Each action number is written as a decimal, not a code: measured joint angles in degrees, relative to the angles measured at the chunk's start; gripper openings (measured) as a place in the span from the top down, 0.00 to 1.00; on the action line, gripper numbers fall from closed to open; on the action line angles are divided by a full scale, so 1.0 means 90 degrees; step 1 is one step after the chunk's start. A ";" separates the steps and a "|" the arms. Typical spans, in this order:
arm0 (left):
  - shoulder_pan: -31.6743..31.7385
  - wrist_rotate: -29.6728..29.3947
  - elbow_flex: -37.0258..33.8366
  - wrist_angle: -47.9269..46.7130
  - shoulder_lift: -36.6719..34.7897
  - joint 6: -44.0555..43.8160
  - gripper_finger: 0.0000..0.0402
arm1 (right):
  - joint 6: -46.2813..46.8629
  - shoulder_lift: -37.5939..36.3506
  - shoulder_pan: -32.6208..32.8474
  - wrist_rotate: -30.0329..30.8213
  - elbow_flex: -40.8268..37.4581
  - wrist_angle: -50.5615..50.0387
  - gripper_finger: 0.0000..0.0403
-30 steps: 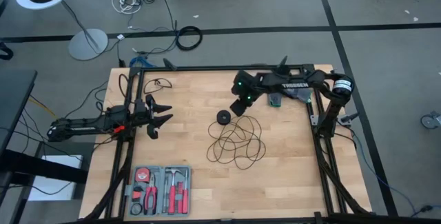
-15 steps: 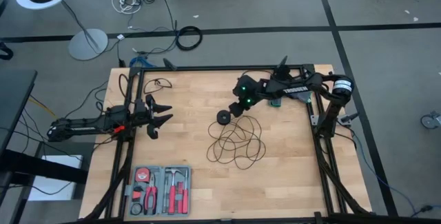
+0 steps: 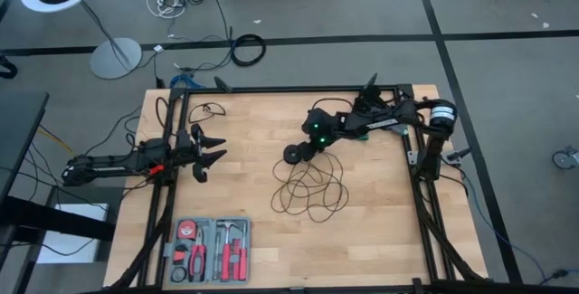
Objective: Coil cords
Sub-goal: Coil the black wire onto the black spool
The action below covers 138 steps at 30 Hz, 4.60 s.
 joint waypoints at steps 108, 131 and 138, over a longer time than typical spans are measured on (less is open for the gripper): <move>0.0016 -0.0873 -0.0002 0.2211 0.4036 -0.3507 0.54 | -0.0163 -0.0125 0.0217 -0.1145 0.0000 0.4467 1.00; 0.0431 -0.0988 -0.0001 0.2794 0.5190 -0.3643 0.48 | -0.0172 -0.0122 0.0318 -0.1143 0.0000 0.4485 1.00; 0.0433 -0.1508 0.0000 0.3147 0.5214 -0.3221 0.41 | -0.0172 -0.0122 0.0318 -0.1136 0.0000 0.4485 1.00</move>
